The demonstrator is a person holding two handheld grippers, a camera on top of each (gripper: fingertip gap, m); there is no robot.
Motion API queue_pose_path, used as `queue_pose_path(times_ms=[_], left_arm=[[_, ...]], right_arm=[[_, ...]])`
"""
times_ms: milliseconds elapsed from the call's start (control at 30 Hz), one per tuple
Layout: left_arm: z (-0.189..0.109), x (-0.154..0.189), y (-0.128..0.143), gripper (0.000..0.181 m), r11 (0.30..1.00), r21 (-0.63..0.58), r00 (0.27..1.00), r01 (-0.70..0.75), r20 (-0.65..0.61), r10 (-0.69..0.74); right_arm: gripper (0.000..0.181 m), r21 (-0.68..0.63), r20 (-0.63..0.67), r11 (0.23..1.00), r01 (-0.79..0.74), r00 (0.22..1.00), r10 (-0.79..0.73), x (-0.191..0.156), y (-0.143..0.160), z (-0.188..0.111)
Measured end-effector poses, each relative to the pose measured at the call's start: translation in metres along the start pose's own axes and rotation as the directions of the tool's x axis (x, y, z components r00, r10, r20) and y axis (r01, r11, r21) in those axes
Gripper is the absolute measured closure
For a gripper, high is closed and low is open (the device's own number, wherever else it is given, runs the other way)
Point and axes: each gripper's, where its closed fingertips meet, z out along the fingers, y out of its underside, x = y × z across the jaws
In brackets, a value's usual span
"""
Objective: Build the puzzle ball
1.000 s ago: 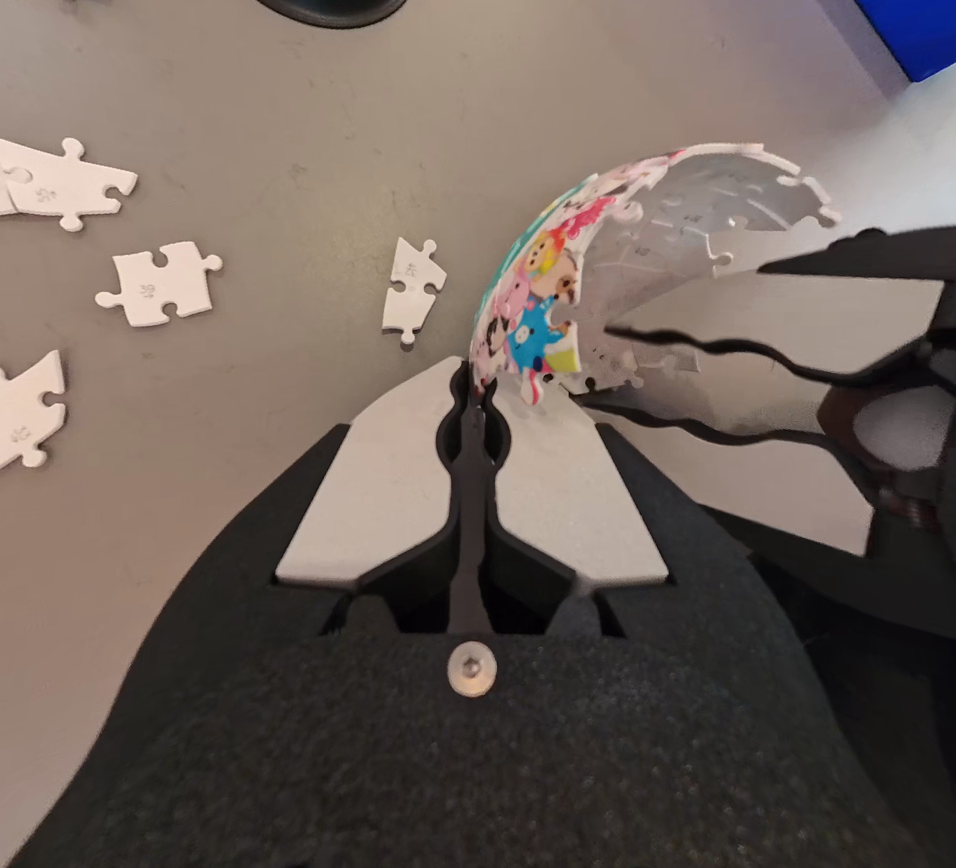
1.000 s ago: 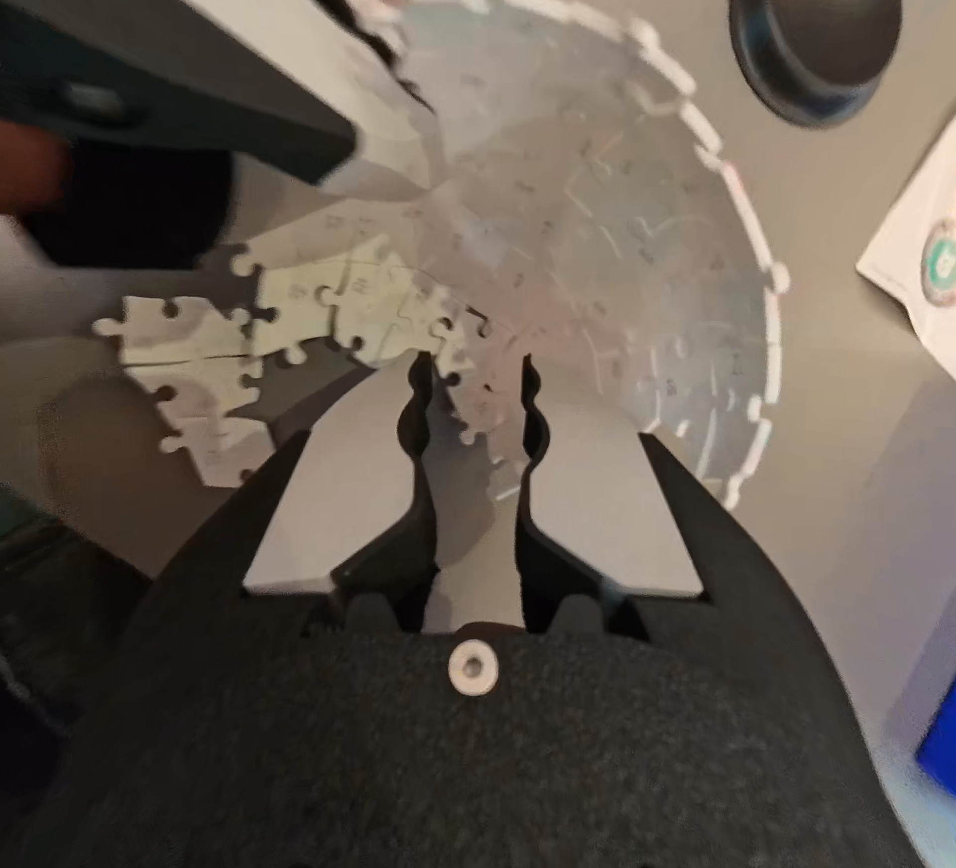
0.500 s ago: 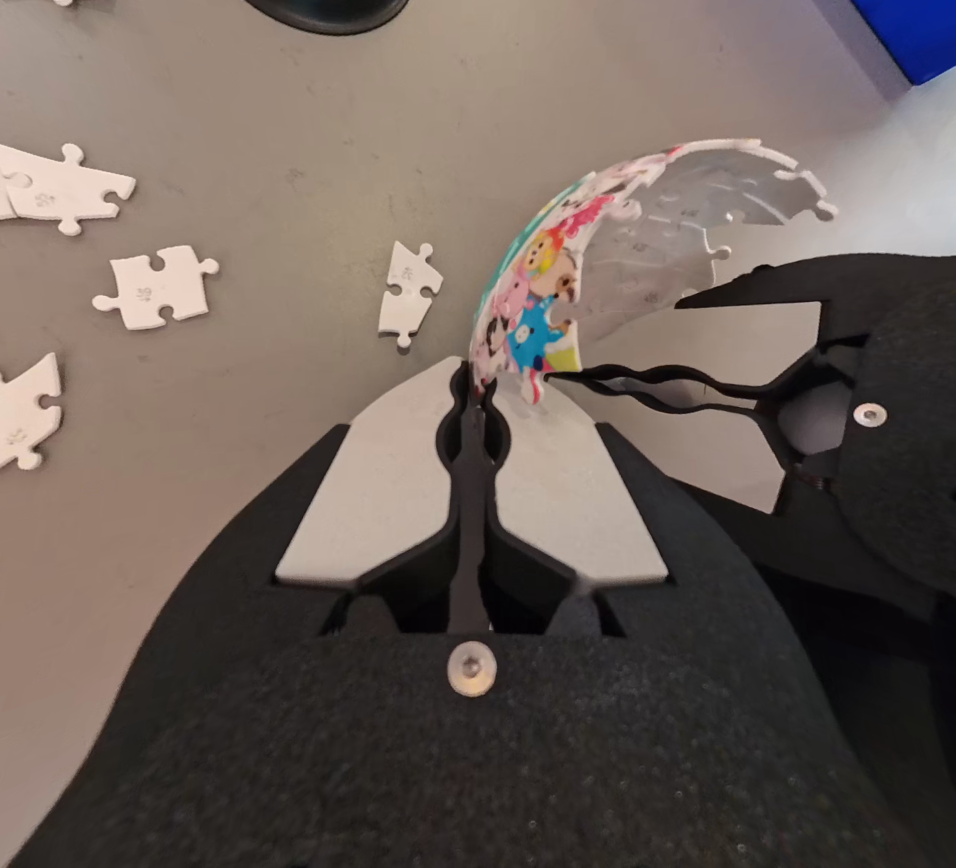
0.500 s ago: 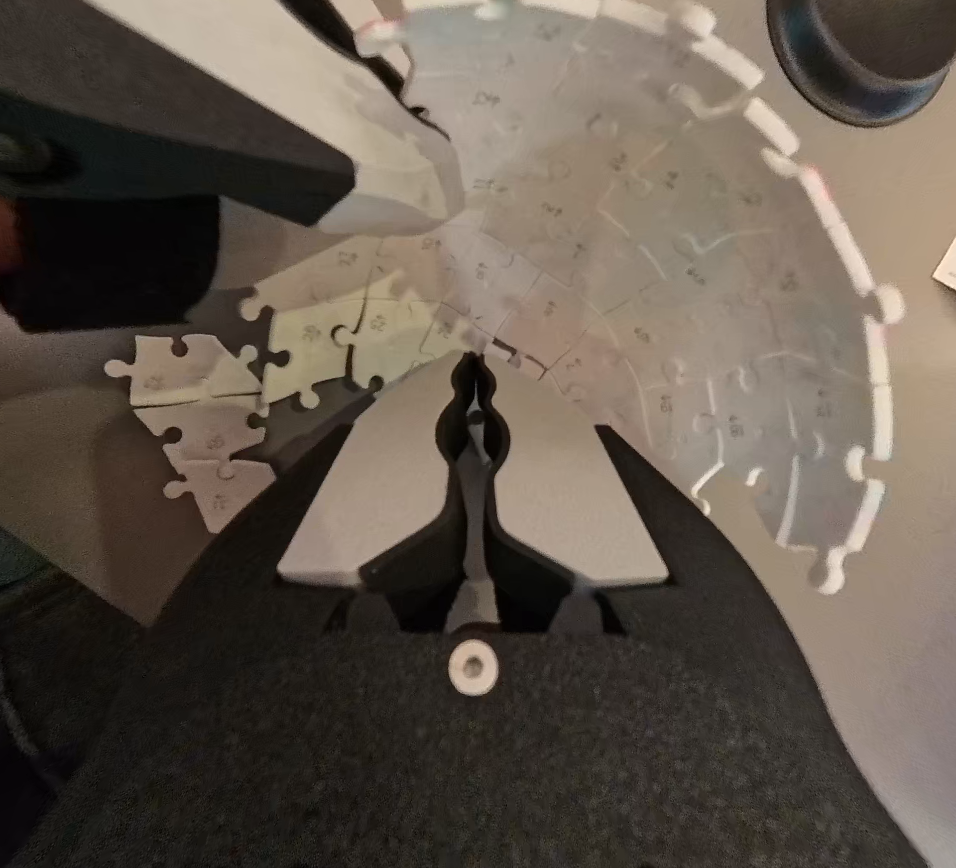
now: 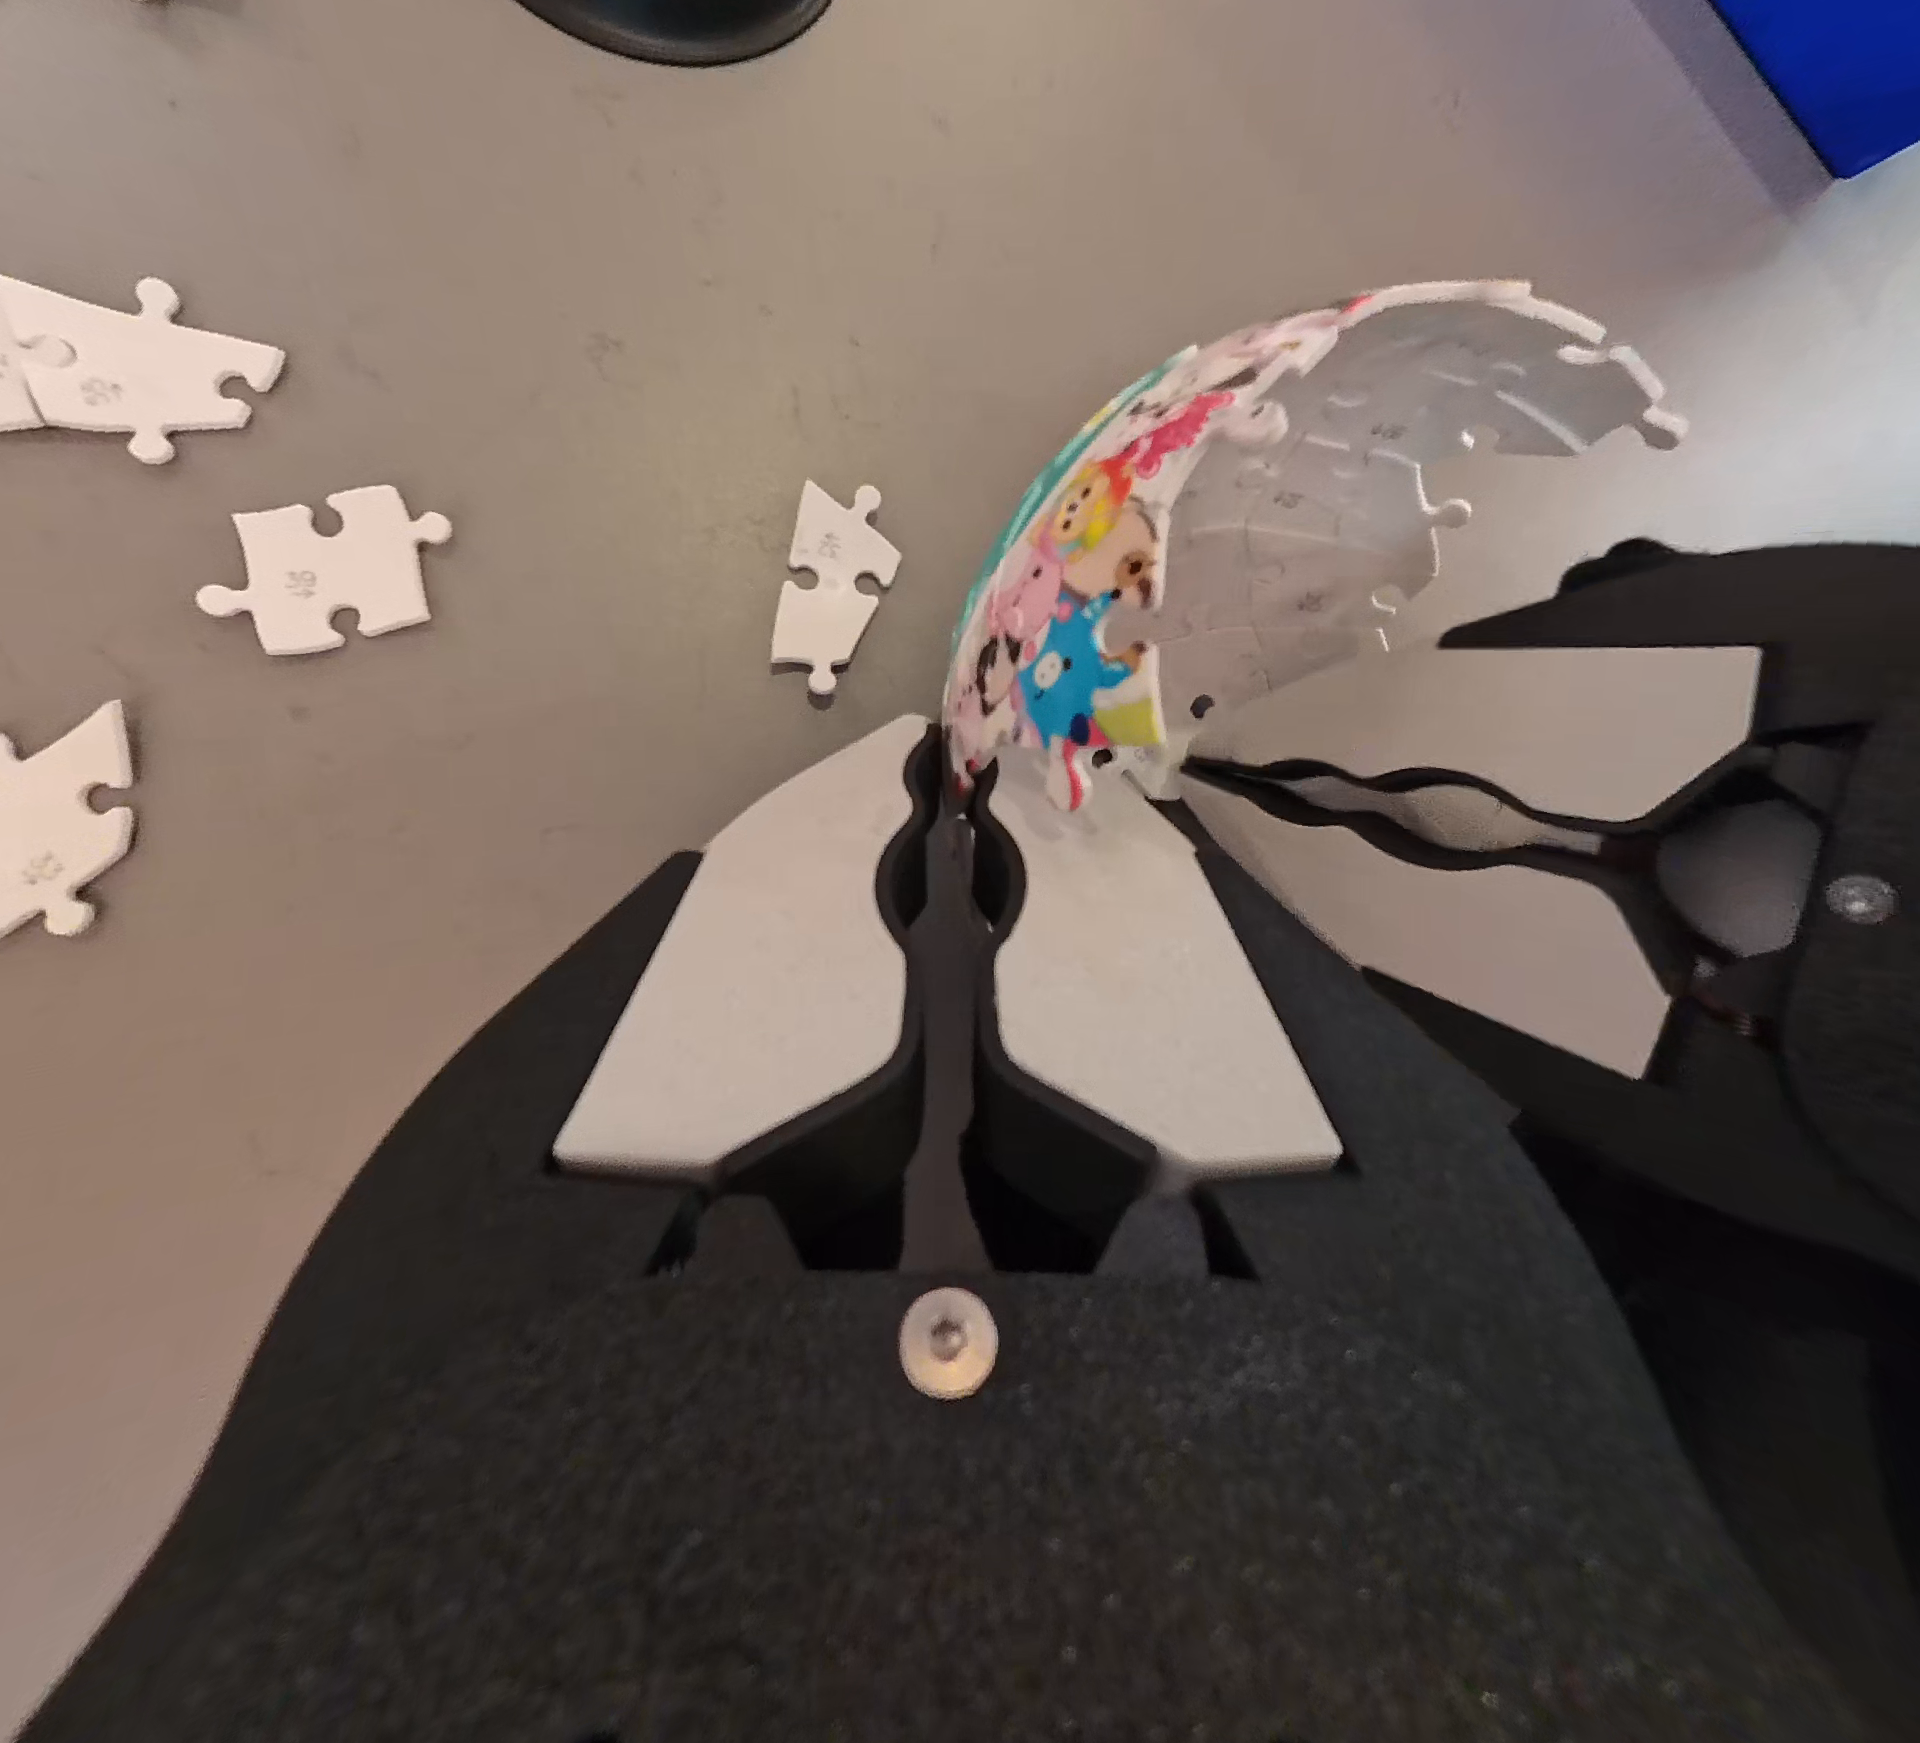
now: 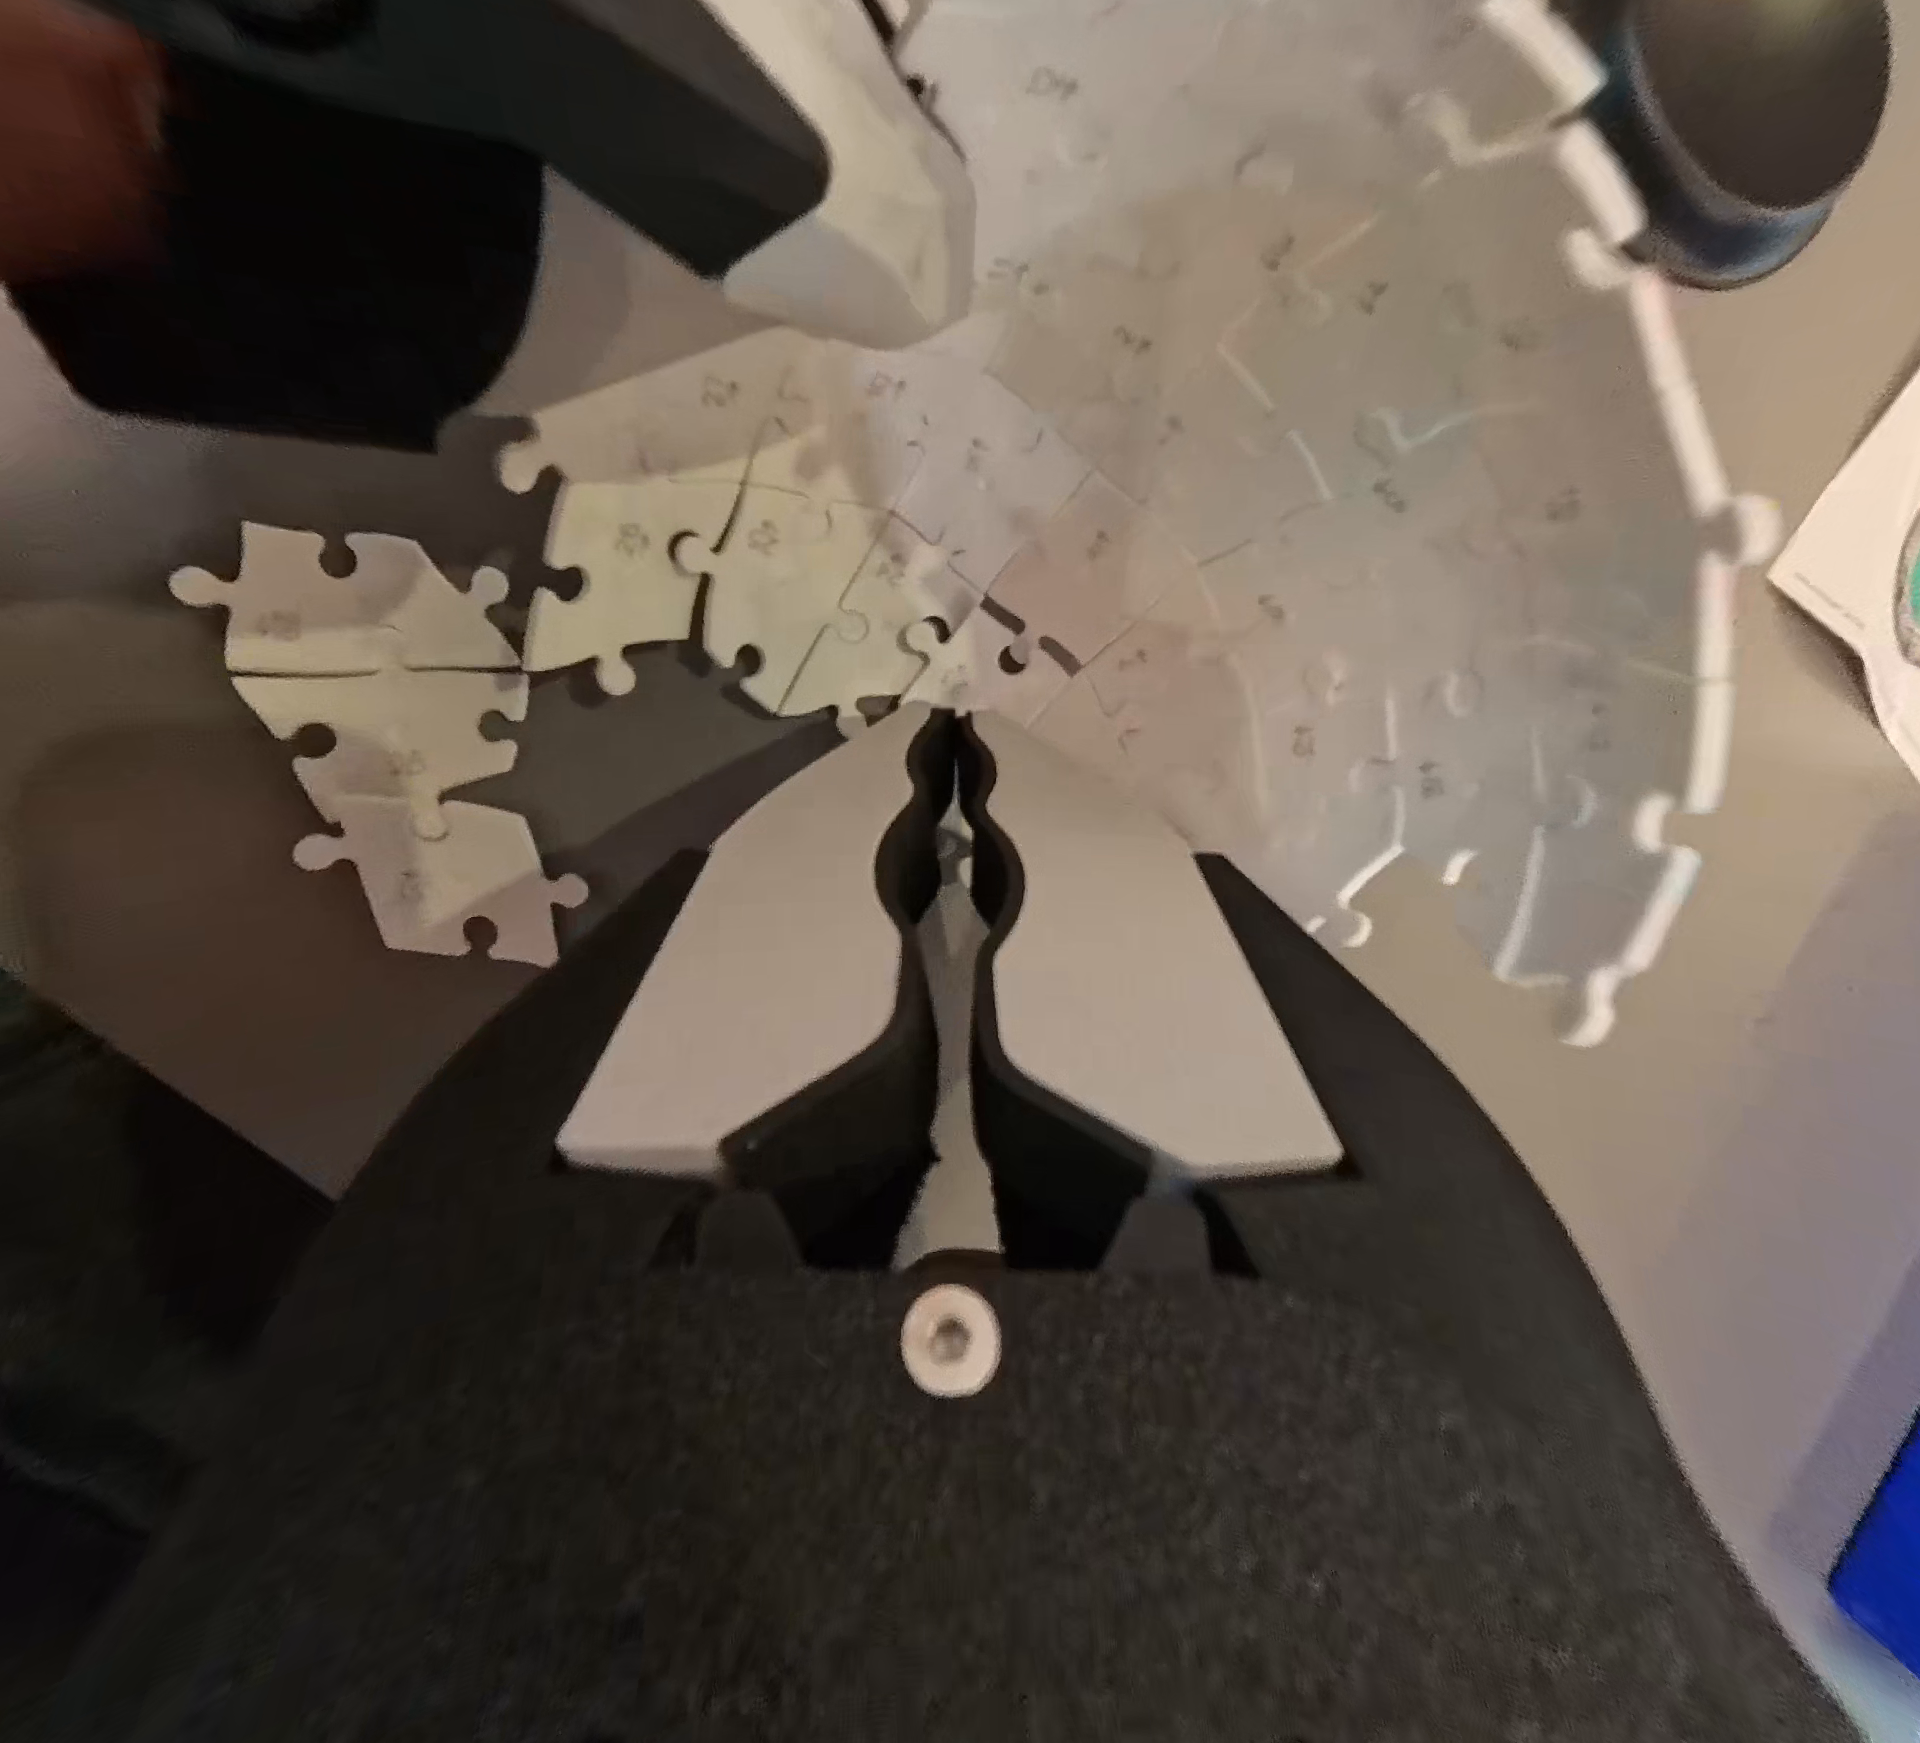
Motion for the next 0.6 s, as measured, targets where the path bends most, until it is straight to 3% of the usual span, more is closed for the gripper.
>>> queue_pose_path(times_ms=[167,600], left_arm=[[0.000,0.000,0.000,0.179,1.000,-0.002,1.000,0.000,-0.001,0.000],[0.000,0.002,0.000,0.178,1.000,-0.005,1.000,-0.006,-0.003,0.006]], right_arm=[[0.181,-0.034,-0.014,0.992,0.118,0.993,-0.118,-0.008,0.006,-0.003],[0.181,-0.050,-0.009,0.996,0.071,0.997,-0.072,-0.001,0.011,0.001]])
